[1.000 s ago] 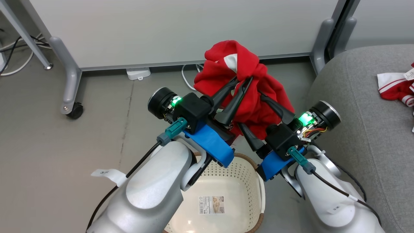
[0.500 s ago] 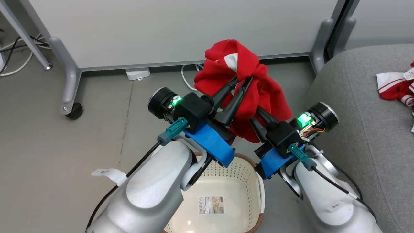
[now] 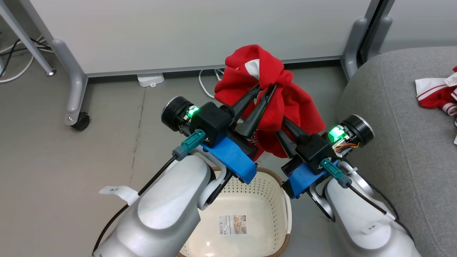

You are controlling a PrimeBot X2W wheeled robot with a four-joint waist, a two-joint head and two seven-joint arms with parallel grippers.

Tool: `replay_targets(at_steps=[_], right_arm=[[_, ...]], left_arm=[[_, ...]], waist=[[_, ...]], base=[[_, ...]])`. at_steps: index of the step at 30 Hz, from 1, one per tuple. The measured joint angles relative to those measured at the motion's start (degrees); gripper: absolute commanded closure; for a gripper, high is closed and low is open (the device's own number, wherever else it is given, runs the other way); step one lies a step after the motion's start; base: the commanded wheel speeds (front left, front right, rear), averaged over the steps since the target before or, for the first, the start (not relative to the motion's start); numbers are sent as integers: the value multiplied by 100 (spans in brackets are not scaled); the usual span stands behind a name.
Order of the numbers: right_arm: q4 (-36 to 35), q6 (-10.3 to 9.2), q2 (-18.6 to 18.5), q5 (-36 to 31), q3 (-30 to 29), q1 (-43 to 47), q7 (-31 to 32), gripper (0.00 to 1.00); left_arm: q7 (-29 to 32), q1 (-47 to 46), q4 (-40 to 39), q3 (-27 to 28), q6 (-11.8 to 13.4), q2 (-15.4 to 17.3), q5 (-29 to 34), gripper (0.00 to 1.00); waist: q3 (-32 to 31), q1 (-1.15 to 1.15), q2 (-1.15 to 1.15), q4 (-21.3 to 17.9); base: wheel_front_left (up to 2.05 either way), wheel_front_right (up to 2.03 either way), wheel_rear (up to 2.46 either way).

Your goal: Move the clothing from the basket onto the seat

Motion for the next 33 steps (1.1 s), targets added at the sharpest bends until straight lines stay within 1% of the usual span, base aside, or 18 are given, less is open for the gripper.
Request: replay_targets(at_steps=[7, 8, 9, 10, 23, 28, 33], right_arm=[[-14, 0, 2, 60, 23, 1, 0, 100], [-18, 0, 2, 70, 29, 2, 0, 100], [-20, 0, 3, 79, 32, 3, 0, 100], [-21, 0, 3, 103, 33, 5, 0, 100], [-90, 0, -22, 247, -78, 76, 0, 100], [-152, 0, -21, 302, -181, 170, 0, 100], [-266, -1, -4, 361, -320, 246, 0, 100]], left_arm=[[-1, -30, 1, -20, 27, 29, -5, 100], [-14, -31, 2, -23, 36, 32, -4, 65], [-15, -31, 9, -26, 58, 32, -4, 10], [-16, -31, 18, -33, 77, 34, -3, 0], [-65, -29, -7, -54, 151, 103, 8, 0], [-70, -18, -25, -54, 183, 192, 19, 0], [-73, 7, -57, -83, 200, 255, 37, 0]], waist=[[33, 0, 0, 3], [36, 0, 0, 7], [40, 0, 0, 10], [42, 0, 0, 15], [149, 0, 0, 73], [197, 0, 0, -59], [253, 0, 0, -278]], base=[[0, 0, 0], [0, 0, 0], [0, 0, 0], [0, 0, 0], [0, 0, 0], [0, 0, 0], [0, 0, 0]])
